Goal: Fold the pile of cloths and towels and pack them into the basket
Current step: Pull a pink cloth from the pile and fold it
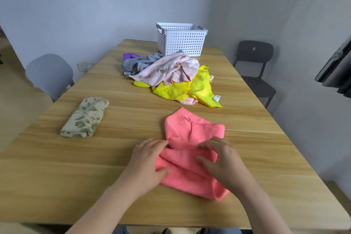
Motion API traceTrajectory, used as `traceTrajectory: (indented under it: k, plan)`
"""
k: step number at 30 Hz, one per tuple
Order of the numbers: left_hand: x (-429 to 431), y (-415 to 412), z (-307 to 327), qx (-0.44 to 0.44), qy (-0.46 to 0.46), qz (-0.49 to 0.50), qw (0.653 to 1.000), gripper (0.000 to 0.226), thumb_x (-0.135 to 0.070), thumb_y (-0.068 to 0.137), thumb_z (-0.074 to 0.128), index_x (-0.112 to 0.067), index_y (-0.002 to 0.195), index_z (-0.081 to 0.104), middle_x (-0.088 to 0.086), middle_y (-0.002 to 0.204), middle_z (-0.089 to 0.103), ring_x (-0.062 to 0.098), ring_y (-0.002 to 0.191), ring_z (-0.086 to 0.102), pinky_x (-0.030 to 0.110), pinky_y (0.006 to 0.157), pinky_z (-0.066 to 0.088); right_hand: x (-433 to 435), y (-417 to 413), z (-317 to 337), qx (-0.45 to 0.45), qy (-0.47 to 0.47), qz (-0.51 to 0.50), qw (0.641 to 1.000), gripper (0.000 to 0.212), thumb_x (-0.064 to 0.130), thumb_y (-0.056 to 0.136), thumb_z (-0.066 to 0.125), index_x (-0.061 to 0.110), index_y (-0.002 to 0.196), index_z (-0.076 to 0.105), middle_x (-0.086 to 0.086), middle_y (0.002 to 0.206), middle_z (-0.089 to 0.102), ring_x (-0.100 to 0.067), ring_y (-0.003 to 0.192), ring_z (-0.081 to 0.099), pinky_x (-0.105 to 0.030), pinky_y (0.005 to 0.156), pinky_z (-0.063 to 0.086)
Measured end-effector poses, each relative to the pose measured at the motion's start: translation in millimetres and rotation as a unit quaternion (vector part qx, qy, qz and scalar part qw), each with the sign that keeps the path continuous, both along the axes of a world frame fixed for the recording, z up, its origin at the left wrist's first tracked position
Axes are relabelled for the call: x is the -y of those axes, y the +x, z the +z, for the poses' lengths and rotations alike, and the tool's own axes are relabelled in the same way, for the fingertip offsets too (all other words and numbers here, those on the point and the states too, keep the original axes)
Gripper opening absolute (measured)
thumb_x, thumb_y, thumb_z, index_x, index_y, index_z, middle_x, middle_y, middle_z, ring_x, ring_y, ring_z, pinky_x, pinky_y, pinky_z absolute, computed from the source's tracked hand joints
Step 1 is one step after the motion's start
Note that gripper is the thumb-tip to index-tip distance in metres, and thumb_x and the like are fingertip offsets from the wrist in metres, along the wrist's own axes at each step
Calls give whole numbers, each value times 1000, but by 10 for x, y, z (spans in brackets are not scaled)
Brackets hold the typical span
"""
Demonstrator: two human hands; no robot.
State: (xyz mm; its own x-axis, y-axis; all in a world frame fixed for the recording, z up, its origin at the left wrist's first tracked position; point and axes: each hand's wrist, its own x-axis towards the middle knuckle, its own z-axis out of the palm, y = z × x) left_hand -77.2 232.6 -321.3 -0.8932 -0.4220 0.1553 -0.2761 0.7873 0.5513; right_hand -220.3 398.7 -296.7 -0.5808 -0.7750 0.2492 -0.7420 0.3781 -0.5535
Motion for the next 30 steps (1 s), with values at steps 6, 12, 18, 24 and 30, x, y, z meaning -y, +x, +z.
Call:
traceTrajectory:
  k: [6, 12, 18, 24, 30]
  plan:
    - [6, 77, 29, -72, 26, -3, 997, 16, -54, 69, 62, -43, 80, 57, -25, 86, 57, -4, 95, 46, 21, 86, 35, -124, 76, 7, -5, -61, -1, 998, 21, 12, 76, 73, 30, 78, 64, 16, 82, 64, -1, 86, 58, -10, 75, 41]
    - [38, 102, 179, -153, 62, 46, 985, 17, -17, 83, 68, -26, 70, 60, -15, 71, 63, 7, 72, 57, 13, 59, 37, -162, 111, 215, -3, -108, 20, 994, 15, 21, 79, 75, 29, 75, 63, 11, 69, 59, -7, 71, 56, -12, 61, 38]
    - [339, 96, 221, -164, 33, 106, 980, 12, -16, 83, 68, -22, 75, 61, -13, 68, 63, 0, 74, 57, 13, 58, 37, -209, -83, 465, -30, -20, 25, 999, 17, 39, 76, 76, 27, 68, 67, 6, 50, 35, -9, 49, 35, -21, 49, 27]
    - [513, 93, 263, -154, 18, 160, 975, 16, -23, 79, 73, -24, 68, 61, -11, 64, 62, 3, 66, 56, 26, 58, 41, -300, -243, 651, -37, 97, 13, 994, 26, 43, 77, 74, 28, 59, 61, 11, 47, 43, -9, 51, 38, -21, 48, 29]
    - [578, 93, 152, -65, 54, 184, 979, 20, -26, 78, 74, -25, 63, 60, -5, 55, 60, 11, 51, 55, 28, 52, 40, -278, -407, 562, -98, 15, -128, 987, 20, 33, 89, 60, 20, 74, 62, 9, 54, 53, -10, 54, 48, -31, 52, 39]
